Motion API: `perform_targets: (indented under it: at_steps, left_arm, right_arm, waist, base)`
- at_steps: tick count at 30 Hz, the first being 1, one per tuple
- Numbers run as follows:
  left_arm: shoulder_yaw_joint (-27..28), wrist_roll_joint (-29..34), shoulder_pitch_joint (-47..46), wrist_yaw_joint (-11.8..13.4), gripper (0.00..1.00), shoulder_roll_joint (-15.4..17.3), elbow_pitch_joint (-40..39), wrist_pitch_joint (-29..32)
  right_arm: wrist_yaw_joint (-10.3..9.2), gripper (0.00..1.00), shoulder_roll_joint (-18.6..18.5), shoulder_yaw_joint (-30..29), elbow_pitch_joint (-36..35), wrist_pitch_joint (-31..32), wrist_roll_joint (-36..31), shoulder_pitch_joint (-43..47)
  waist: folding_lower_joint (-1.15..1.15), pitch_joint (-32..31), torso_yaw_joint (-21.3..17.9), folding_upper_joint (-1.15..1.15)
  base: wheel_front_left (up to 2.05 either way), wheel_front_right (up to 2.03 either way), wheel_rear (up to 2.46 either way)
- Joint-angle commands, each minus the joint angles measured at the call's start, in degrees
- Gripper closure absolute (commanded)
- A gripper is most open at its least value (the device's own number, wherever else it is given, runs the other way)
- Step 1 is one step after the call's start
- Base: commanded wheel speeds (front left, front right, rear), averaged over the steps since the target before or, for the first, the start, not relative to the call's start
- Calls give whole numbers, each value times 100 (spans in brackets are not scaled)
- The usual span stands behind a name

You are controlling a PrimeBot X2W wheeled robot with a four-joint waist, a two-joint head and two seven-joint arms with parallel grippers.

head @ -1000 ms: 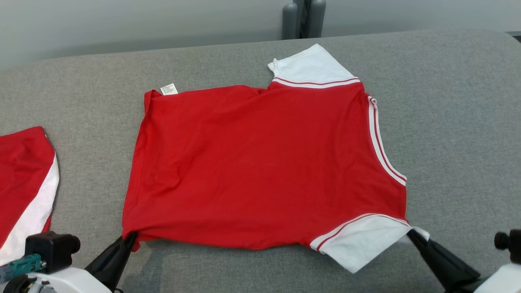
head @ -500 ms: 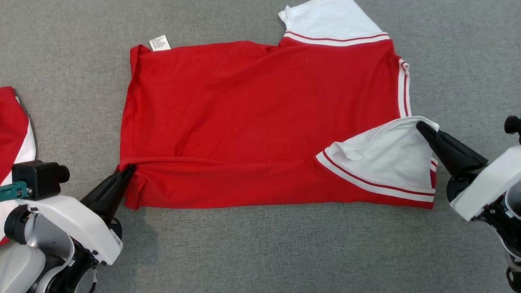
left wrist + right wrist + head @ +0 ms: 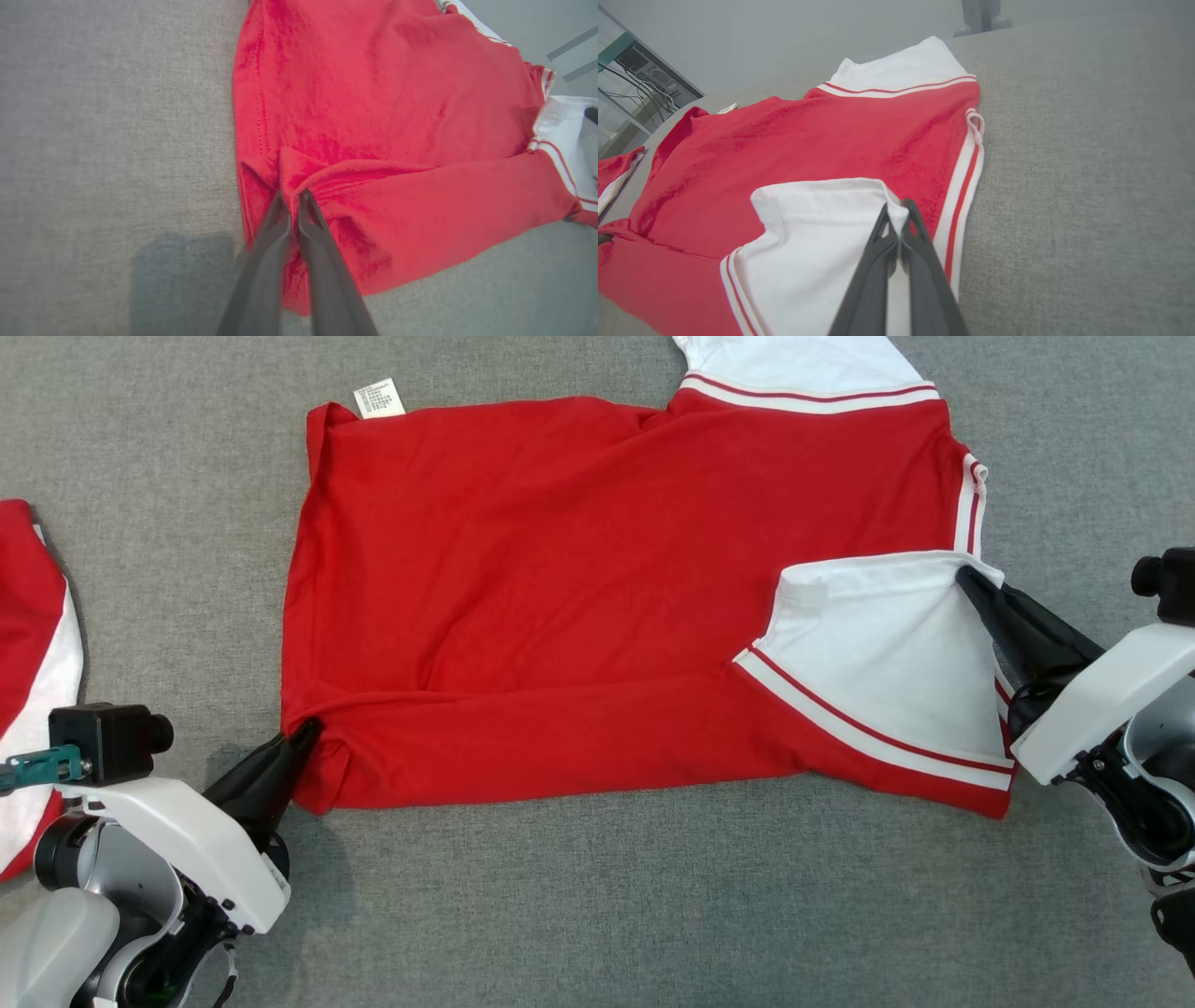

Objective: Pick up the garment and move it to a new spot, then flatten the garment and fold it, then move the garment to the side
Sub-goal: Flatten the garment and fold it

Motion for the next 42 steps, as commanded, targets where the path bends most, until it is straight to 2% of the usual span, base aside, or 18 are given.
perform_targets:
  at_steps: [1, 4, 7, 10, 11, 14, 15, 19, 24, 29, 35, 42]
  left_arm:
    - [4, 56, -110, -34, 0, 1, 47, -51]
    - [45, 114, -92, -65, 0, -144, 89, -305]
    - [180, 287, -13, 51, 0, -266, 128, -797]
    - [439, 468, 19, 205, 0, -527, 88, -1526]
    - [439, 468, 19, 205, 0, -527, 88, -1526]
    - [729, 793, 69, 430, 0, -808, 97, -2077]
    - [815, 962, 81, 489, 0, -886, 98, -2132]
    - [1374, 1772, 297, 700, 0, -1297, 66, -2208]
    - [1943, 2870, 767, 500, 0, -1786, 45, -2205]
    - [2014, 3507, 1171, 292, 0, -2005, 361, -2207]
    - [1969, 3763, 1318, 100, 0, -2147, 610, -2207]
    - [1825, 3920, 1190, -50, 0, -2142, 893, -2203]
  right_arm:
    - [2, 0, -50, 61, 63, -218, -14, -32]
    - [2, 0, -74, 174, 167, -717, 26, 44]
    - [2, 0, -76, 170, 180, -1298, -74, 200]
    - [2, 0, 7, -30, 102, -1967, -356, 376]
    - [2, 0, 7, -30, 102, -1967, -356, 376]
    - [2, 0, 181, -453, 87, -2626, -1113, 587]
    - [2, 0, 346, -609, 36, -2759, -1316, 669]
    - [2, 0, 813, -1087, -183, -2929, -2267, 1084]
    - [2, 0, 1280, -1333, -479, -2966, -2865, 1725]
    - [2, 0, 1519, -1466, -537, -2938, -3097, 2231]
    - [2, 0, 1614, -1498, -618, -2840, -3134, 2465]
    - [2, 0, 1572, -1512, -687, -2654, -3107, 2434]
  waist:
    - [0, -23, -2, 0]
    - [0, -99, -22, 0]
    - [0, -212, -62, 0]
    - [0, -325, -98, 0]
    - [0, -325, -98, 0]
    - [0, -452, -133, 0]
    - [0, -492, -137, 0]
    - [0, -684, -186, 0]
    - [0, -886, -204, 0]
    - [0, -1071, -193, 0]
    - [0, -1188, -165, 0]
    - [0, -1167, -88, 0]
  base:
    - [0, 0, 0]
    - [0, 0, 0]
    - [0, 0, 0]
    - [0, 0, 0]
    - [0, 0, 0]
    - [0, 0, 0]
    - [0, 0, 0]
    - [0, 0, 0]
    - [0, 0, 0]
    - [0, 0, 0]
    - [0, 0, 0]
    - [0, 0, 0]
